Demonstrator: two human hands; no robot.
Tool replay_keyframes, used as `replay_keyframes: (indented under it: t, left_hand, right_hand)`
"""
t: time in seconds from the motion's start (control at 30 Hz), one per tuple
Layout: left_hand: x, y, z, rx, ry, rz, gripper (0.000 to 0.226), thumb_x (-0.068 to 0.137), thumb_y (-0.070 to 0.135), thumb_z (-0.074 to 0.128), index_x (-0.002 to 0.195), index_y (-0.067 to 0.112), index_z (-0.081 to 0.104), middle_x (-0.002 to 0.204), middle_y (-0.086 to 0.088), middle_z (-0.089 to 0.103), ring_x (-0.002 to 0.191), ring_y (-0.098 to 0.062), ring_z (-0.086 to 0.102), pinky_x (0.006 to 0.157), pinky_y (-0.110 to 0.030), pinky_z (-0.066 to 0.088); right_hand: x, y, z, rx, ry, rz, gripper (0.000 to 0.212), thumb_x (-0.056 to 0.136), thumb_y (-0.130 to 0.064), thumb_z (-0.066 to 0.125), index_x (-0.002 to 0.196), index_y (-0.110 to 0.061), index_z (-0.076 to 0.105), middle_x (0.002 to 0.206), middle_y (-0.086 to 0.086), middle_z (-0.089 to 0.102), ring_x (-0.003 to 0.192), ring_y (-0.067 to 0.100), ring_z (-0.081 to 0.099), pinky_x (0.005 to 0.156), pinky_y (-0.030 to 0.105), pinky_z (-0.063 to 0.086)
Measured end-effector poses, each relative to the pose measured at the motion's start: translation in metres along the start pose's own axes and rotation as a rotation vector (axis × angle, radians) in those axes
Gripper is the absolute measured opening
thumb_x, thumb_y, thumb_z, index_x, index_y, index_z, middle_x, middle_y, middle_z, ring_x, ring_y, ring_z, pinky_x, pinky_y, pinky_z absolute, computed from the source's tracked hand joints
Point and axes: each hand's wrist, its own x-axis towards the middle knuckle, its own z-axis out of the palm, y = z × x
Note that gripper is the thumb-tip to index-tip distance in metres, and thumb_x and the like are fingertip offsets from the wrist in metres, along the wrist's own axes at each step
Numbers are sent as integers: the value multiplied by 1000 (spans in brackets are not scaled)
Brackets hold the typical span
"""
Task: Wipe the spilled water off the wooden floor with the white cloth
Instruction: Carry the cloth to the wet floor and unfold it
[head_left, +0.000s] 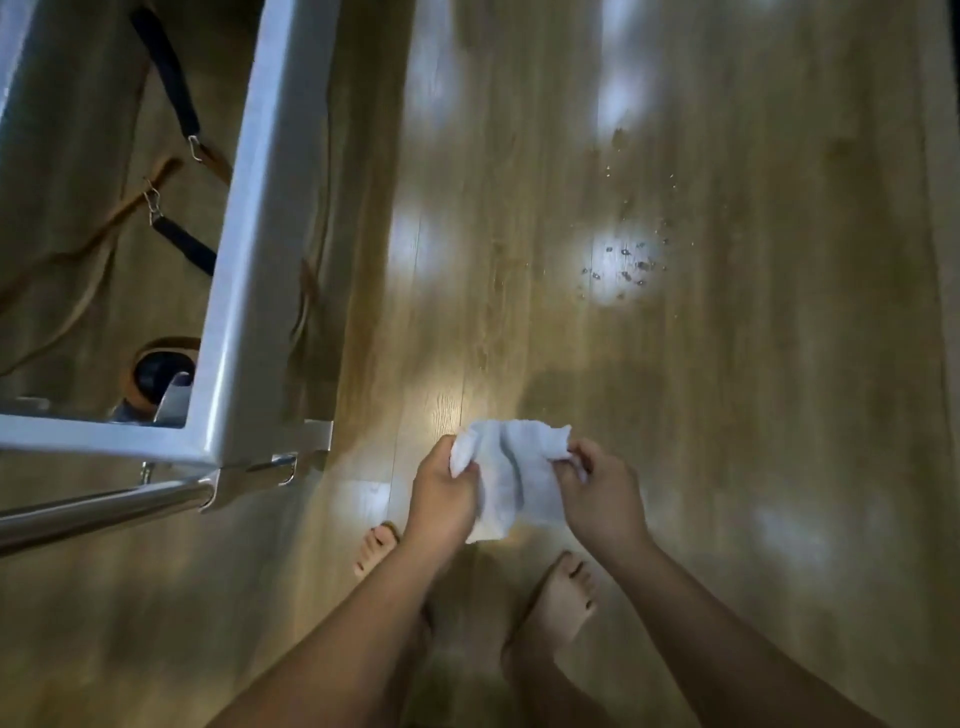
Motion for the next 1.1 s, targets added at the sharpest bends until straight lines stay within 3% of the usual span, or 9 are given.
replay_keyframes:
  t: [0.17,0.33,0.43,0.57,0.73,0.83,0.93,1.0,1.1]
  left_hand:
    - [80,-64,-7,17,98,-20,18,100,21,50,112,22,64,104,-1,69,94,-20,67,63,-25,55]
    - [162,-125,7,171,124,-12,20,97,30,59,114,20,63,107,0,69,100,-20,65,89,-42,56]
    - [207,-151,22,220,182,12,27,95,33,63,117,17,64,109,-1,69,100,-20,65,89,-39,55]
    - [256,-172,41,266,217,53,22,93,32,66,106,14,66,97,1,69,92,-18,65,74,-26,50]
    - [301,-191,47,314,265,128,14,90,28,70,88,15,64,77,6,64,75,-16,62,57,-21,39]
    - [316,-201,49,396,308,167,33,86,33,73,112,19,58,104,3,65,95,-18,61,77,-28,50]
    - [311,-223,60,722,430,396,55,86,37,70,133,20,45,131,-7,53,120,-27,51,101,-46,42]
    - [299,-237,74,860,330,588,59,92,38,62,143,22,37,147,-10,42,137,-30,38,112,-49,33]
    - [289,-253,91,1078,59,657,66,100,53,38,157,34,9,167,-4,0,153,-27,-7,123,-51,3]
  right_hand:
    - [53,74,45,-39,22,33,33,90,-4,53,64,-24,51,56,-10,52,55,2,46,52,13,33]
    - [111,152,86,-81,39,80,19,92,-10,53,74,-13,58,63,0,54,58,10,46,52,15,34]
    - [147,187,101,-93,25,71,20,91,-10,53,74,-18,59,63,0,56,59,11,49,54,18,35]
    - [199,216,114,-144,-26,31,20,90,-8,54,74,-18,60,62,-1,56,59,17,51,56,26,37]
    - [233,243,111,-254,20,-17,12,87,-6,56,77,-13,59,63,-2,57,59,16,54,52,16,34]
    - [239,256,111,-257,65,-8,26,88,-10,58,113,-12,64,94,0,68,89,21,64,72,24,47]
    - [244,270,115,-529,218,-299,44,87,-24,57,129,-15,53,120,11,62,106,31,58,89,45,50]
    - [244,274,127,-650,183,-541,47,86,-27,54,131,-14,52,128,15,57,114,36,55,93,53,49]
    - [249,277,145,-834,-64,-612,51,95,-37,40,142,-19,44,151,14,40,140,39,34,111,58,33]
